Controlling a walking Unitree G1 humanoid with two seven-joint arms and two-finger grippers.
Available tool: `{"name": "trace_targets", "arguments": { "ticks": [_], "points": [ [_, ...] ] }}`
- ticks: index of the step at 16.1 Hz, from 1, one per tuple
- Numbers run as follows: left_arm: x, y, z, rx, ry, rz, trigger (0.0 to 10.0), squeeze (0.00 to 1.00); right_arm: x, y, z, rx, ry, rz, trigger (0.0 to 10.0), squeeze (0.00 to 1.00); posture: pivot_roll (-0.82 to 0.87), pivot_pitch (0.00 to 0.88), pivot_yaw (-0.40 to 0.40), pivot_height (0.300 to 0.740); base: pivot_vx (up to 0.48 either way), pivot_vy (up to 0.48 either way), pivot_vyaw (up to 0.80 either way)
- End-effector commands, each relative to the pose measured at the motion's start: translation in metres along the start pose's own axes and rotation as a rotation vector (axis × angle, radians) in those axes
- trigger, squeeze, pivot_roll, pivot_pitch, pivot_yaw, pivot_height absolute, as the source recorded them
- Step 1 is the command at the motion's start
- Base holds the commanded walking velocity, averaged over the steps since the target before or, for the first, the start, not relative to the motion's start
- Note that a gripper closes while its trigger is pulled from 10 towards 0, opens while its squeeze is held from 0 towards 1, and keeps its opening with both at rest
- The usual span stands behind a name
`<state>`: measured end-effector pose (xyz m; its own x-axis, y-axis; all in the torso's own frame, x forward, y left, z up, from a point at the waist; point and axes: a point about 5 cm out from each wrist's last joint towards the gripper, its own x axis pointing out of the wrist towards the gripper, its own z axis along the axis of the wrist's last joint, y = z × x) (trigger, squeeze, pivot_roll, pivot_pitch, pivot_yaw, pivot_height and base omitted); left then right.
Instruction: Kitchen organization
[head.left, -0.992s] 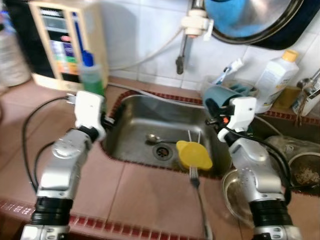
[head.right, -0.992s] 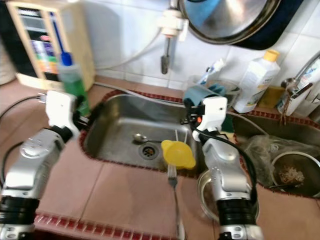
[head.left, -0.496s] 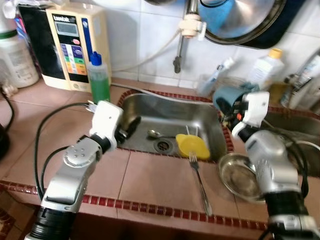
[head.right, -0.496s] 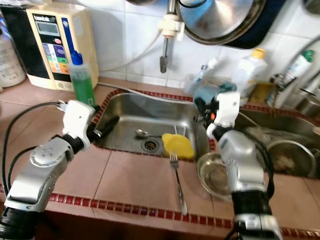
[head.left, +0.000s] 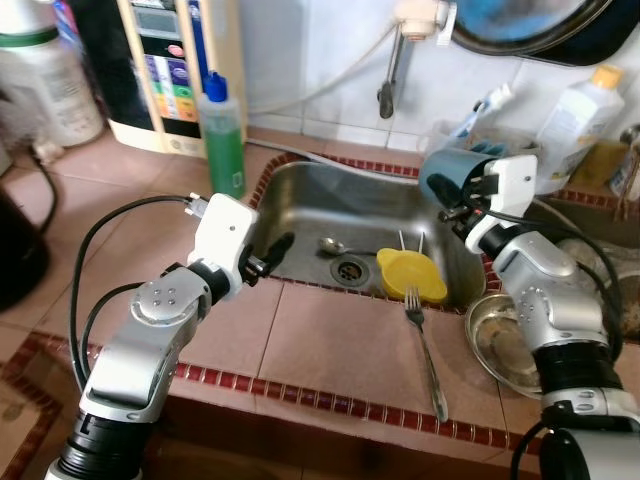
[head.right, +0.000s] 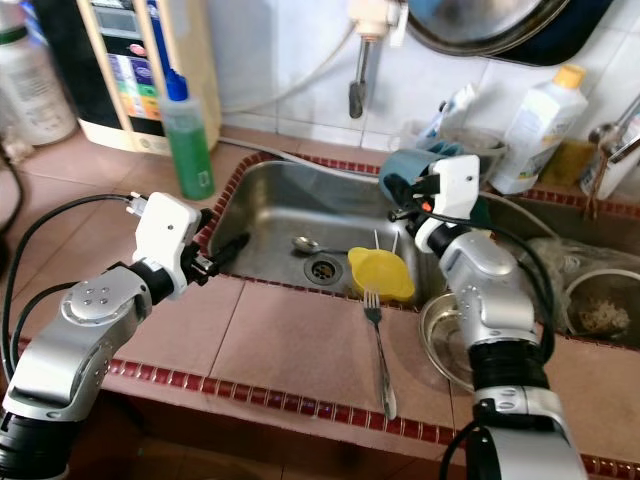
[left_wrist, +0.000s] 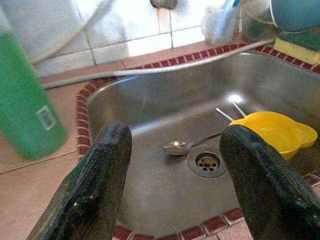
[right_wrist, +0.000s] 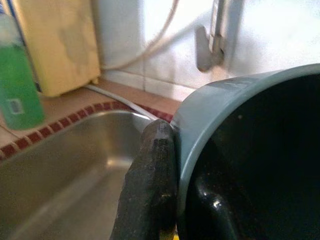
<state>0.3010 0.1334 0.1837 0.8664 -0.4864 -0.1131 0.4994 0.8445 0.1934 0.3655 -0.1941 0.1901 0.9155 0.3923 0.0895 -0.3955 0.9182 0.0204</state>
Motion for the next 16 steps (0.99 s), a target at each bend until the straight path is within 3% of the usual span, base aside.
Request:
{"name": "trace_targets", "arguments": {
  "ticks": [1,5,9,13,16],
  "points": [
    [-0.001,-0.002,0.006,0.004,-0.005,-0.015,10.0,0.00,0.003,-0.007,0.009,-0.009,-0.021,-0.006,10.0,0.00,-0.01,0.130,-0.052,0.732,0.000,0.000,0.00],
    [-0.007,-0.010,0.015,0.021,0.007,-0.090,10.0,0.00,0.005,-0.012,0.012,-0.034,-0.005,0.010,10.0,0.00,0.01,0.174,-0.051,0.732,0.000,0.000,0.00],
    [-0.013,0.003,0.034,0.017,0.006,-0.143,10.0,0.00,0.011,-0.014,0.025,-0.038,-0.017,0.038,10.0,0.00,0.03,0.233,-0.068,0.732,0.000,0.000,0.00],
    [-0.011,-0.007,0.038,-0.003,0.048,-0.211,10.0,0.00,0.027,-0.001,0.027,-0.038,0.018,0.128,10.0,0.00,0.04,0.271,-0.077,0.732,0.000,0.000,0.00],
    [0.005,-0.012,0.020,-0.064,0.146,-0.152,10.0,0.00,0.044,0.015,0.020,-0.006,0.047,0.145,10.0,0.00,0.04,0.275,-0.076,0.732,0.000,0.000,0.00]
  ]
}}
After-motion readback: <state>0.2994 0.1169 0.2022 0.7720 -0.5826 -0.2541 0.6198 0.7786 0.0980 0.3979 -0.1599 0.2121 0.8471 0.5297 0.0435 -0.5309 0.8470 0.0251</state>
